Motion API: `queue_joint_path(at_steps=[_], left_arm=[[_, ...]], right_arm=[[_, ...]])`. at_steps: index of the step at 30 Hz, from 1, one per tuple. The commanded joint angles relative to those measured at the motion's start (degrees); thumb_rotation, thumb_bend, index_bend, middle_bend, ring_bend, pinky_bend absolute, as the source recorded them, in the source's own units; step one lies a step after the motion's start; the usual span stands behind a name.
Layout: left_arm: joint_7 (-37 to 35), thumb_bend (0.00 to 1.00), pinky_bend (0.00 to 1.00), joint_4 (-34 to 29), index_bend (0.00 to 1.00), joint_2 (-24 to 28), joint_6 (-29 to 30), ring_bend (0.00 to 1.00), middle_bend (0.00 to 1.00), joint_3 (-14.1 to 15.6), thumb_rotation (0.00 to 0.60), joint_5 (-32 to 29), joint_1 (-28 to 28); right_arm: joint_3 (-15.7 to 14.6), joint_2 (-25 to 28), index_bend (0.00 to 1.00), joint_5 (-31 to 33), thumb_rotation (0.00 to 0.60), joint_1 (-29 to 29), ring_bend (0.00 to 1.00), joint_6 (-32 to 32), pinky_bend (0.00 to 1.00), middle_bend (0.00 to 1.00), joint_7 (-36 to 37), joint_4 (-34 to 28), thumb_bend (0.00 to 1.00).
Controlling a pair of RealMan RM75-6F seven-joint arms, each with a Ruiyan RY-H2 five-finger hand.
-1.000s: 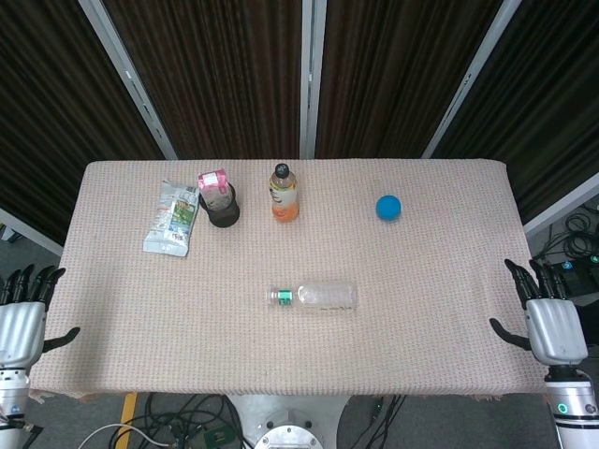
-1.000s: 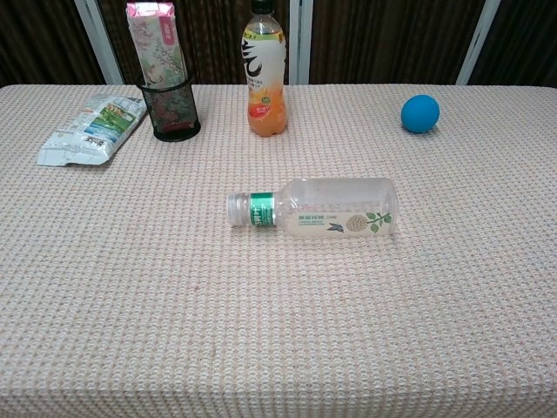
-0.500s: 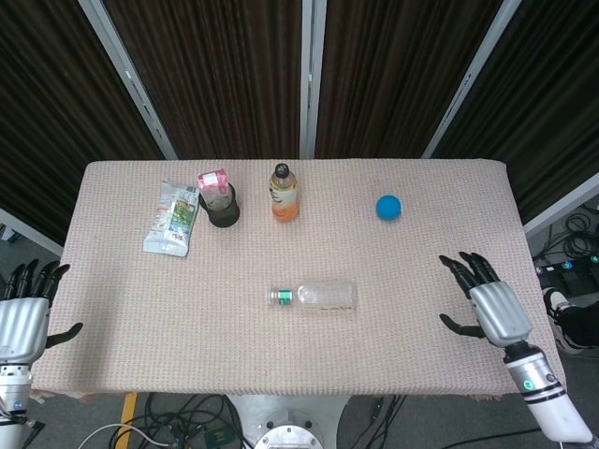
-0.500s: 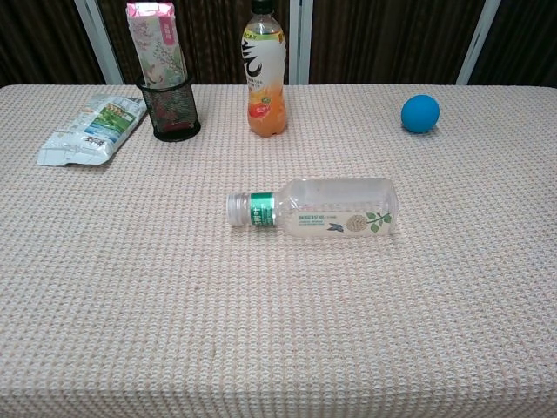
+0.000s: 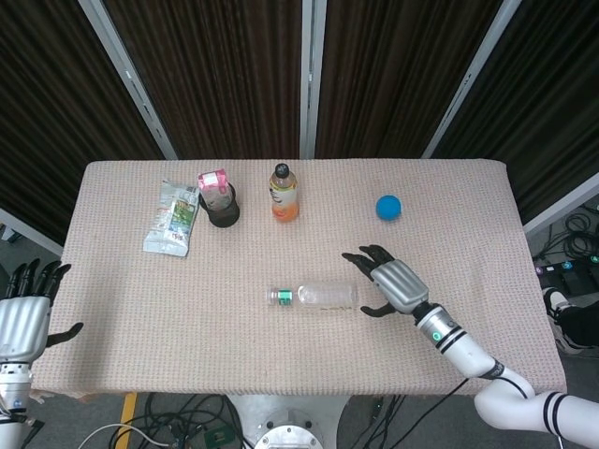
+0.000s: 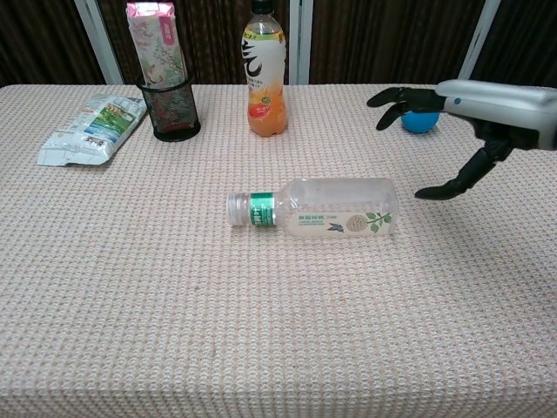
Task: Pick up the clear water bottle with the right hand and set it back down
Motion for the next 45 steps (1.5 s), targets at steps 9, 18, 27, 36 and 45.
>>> queue_joint_path(at_steps=[9,18,27,36,45], left_arm=[[-0.8,0.0,0.0,1.0,0.15,-0.2,-1.2,0.0,0.12,-0.1,0.6,-0.4,-0.6],[-1.5,0.0,0.0,1.7,0.15,-0.3,-1.6,0.0,0.12,0.0,0.6,-0.5,-0.8],[-5.2,0.0,0.0,2.5,0.15,0.0,-3.7,0.0,0.12,-0.6,0.6,1.5,-3.1],[-16.0,0.0,0.0,2.8,0.16,-0.2,-9.9,0.0,0.12,-3.6,0.6,7.0,-11.6],[-16.5,0.0,0.0,2.6,0.16,-5.3,-13.7,0.0,0.12,-6.9,0.6,8.1,-19.2]], right_arm=[[0.0,-10.8,0.08,4.0,0.6,4.2,0.04,-2.2,0.1,0.21,-3.4,7.9,0.1],[-0.8,-15.9,0.19,3.9,0.6,6.0,0.1,-1.7,0.15,0.26,-3.8,12.9,0.12],[-0.8,-17.1,0.54,2.7,0.6,5.9,0.36,1.7,0.43,0.47,-1.2,14.6,0.49],[1.5,-14.8,0.6,-2.7,0.6,6.9,0.42,8.1,0.49,0.52,14.4,13.1,0.63],[2.4,-15.7,0.61,-4.7,0.6,9.6,0.43,9.3,0.5,0.53,30.1,12.9,0.7]])
